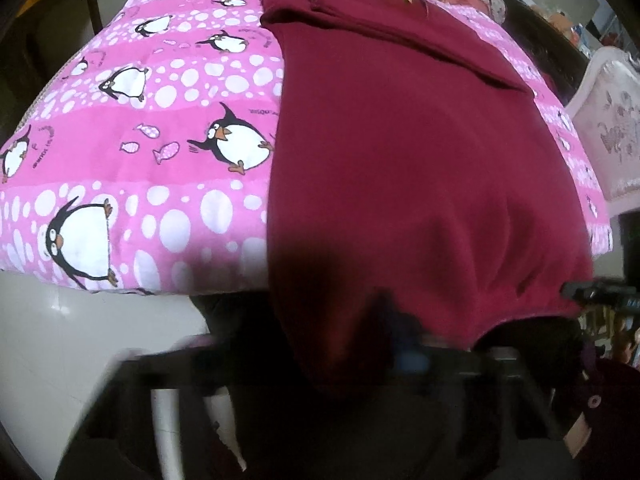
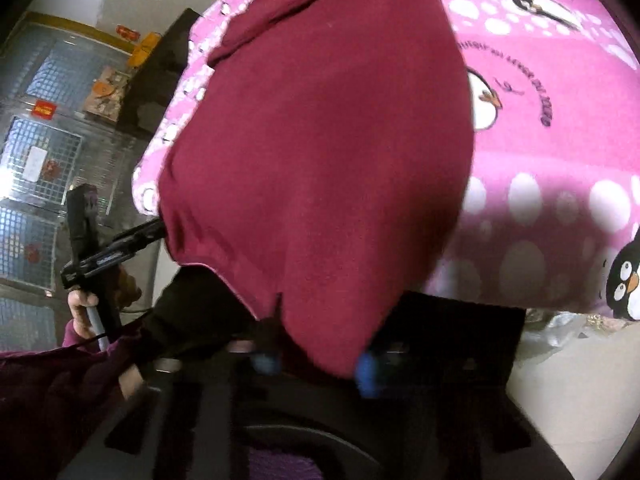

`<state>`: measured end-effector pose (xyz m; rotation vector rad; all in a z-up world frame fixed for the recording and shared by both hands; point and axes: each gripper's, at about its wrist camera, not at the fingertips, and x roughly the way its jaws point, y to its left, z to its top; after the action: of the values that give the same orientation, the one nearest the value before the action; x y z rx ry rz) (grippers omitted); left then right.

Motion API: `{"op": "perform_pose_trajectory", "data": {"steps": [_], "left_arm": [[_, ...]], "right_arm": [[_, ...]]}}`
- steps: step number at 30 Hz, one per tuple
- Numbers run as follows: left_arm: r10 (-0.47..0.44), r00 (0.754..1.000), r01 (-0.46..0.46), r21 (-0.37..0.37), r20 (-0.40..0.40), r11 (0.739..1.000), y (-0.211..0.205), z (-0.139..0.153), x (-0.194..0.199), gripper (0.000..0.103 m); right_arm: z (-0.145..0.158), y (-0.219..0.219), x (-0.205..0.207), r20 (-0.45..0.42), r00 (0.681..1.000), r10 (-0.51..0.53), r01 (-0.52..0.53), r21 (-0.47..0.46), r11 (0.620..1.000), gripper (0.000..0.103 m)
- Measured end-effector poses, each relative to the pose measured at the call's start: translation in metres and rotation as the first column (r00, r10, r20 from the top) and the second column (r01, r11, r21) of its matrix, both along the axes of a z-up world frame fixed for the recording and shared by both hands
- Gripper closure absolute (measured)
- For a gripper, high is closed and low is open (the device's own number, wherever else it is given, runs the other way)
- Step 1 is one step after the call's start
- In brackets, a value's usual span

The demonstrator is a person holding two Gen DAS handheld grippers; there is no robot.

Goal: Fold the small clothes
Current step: 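Move both grippers to the shirt hem and close them on it, then lift the hem with both grippers and fold it toward the collar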

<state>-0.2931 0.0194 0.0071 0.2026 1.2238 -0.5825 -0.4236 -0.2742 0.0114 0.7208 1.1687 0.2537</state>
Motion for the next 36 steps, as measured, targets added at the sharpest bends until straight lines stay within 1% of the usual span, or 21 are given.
{"op": "perform_pose_trajectory", "data": {"steps": [1, 2, 3, 4, 6, 7, 9, 12, 16, 19, 20, 23, 26, 27, 29, 30, 32, 34, 36], "left_arm": [[0.003, 1.000, -0.003, 0.000, -0.012, 1.000, 0.002, 0.003, -0.001, 0.090], [0.010, 1.000, -0.011, -0.016, -0.018, 1.000, 0.006, 0.007, -0.001, 0.090], [0.016, 1.000, -0.017, -0.039, -0.023, 0.999, 0.009, 0.014, -0.001, 0.095], [0.018, 1.000, -0.019, -0.055, -0.023, 0.998, 0.012, 0.020, -0.002, 0.096], [0.006, 1.000, -0.006, -0.092, -0.002, 0.996, 0.015, 0.039, -0.002, 0.096], [-0.005, 1.000, 0.008, -0.120, 0.019, 0.993, 0.014, 0.053, -0.001, 0.096], [-0.009, 0.999, 0.015, -0.140, 0.043, 0.990, 0.012, 0.069, 0.005, 0.096], [-0.007, 0.995, 0.025, -0.180, 0.100, 0.983, 0.002, 0.098, 0.022, 0.096], [0.031, 0.988, 0.006, -0.242, 0.149, 0.970, -0.020, 0.127, 0.062, 0.096], [0.087, 0.966, -0.027, -0.238, 0.245, 0.971, -0.043, 0.145, 0.100, 0.096], [0.105, 0.960, -0.040, -0.244, 0.261, 0.969, -0.051, 0.148, 0.113, 0.096], [0.133, 0.956, -0.062, -0.261, 0.262, 0.963, -0.075, 0.148, 0.151, 0.096], [0.142, 0.951, -0.077, -0.235, 0.275, 0.969, -0.105, 0.139, 0.190, 0.096], [0.144, 0.951, -0.081, -0.230, 0.272, 0.970, -0.109, 0.136, 0.198, 0.096], [0.156, 0.951, -0.101, -0.208, 0.268, 0.973, -0.124, 0.126, 0.223, 0.096], [0.162, 0.950, -0.109, -0.203, 0.265, 0.973, -0.127, 0.123, 0.229, 0.096], [0.172, 0.952, -0.125, -0.191, 0.251, 0.973, -0.135, 0.114, 0.251, 0.096], [0.182, 0.954, -0.143, -0.171, 0.239, 0.975, -0.143, 0.103, 0.269, 0.096], [0.184, 0.957, -0.152, -0.151, 0.225, 0.977, -0.149, 0.092, 0.285, 0.096]], "right_arm": [[0.007, -0.002, 0.000, 0.016, 1.000, 0.001, -0.002, 0.033, 0.999, 0.088], [0.017, -0.003, 0.000, 0.041, 0.999, 0.005, -0.008, 0.058, 0.998, 0.088], [0.026, -0.005, 0.000, 0.064, 0.998, 0.011, -0.015, 0.070, 0.997, 0.088], [0.039, -0.009, -0.001, 0.099, 0.995, 0.016, -0.024, 0.079, 0.997, 0.088], [0.060, -0.014, 0.003, 0.154, 0.988, 0.009, -0.024, 0.095, 0.995, 0.088], [0.071, -0.021, 0.006, 0.186, 0.983, -0.002, -0.018, 0.106, 0.994, 0.088], [0.088, -0.029, 0.016, 0.235, 0.972, -0.023, -0.005, 0.119, 0.993, 0.088], [0.106, -0.044, 0.033, 0.284, 0.957, -0.051, 0.019, 0.112, 0.993, 0.088], [0.119, -0.069, 0.069, 0.324, 0.939, -0.117, 0.088, 0.103, 0.991, 0.088], [0.126, -0.089, 0.097, 0.346, 0.924, -0.164, 0.137, 0.102, 0.985, 0.088], [0.128, -0.096, 0.108, 0.351, 0.919, -0.179, 0.154, 0.097, 0.983, 0.088], [0.133, -0.113, 0.141, 0.347, 0.913, -0.214, 0.199, 0.078, 0.977, 0.088], [0.132, -0.131, 0.173, 0.326, 0.913, -0.244, 0.234, 0.071, 0.970, 0.088], [0.130, -0.137, 0.184, 0.315, 0.915, -0.251, 0.241, 0.070, 0.968, 0.088], [0.125, -0.149, 0.208, 0.292, 0.921, -0.257, 0.256, 0.044, 0.966, 0.088], [0.121, -0.155, 0.217, 0.280, 0.924, -0.260, 0.262, 0.032, 0.964, 0.088], [0.107, -0.166, 0.238, 0.250, 0.927, -0.279, 0.279, 0.039, 0.960, 0.088], [0.088, -0.178, 0.257, 0.222, 0.928, -0.300, 0.296, 0.049, 0.954, 0.088], [0.072, -0.186, 0.274, 0.207, 0.930, -0.304, 0.303, 0.038, 0.952, 0.087]]}}
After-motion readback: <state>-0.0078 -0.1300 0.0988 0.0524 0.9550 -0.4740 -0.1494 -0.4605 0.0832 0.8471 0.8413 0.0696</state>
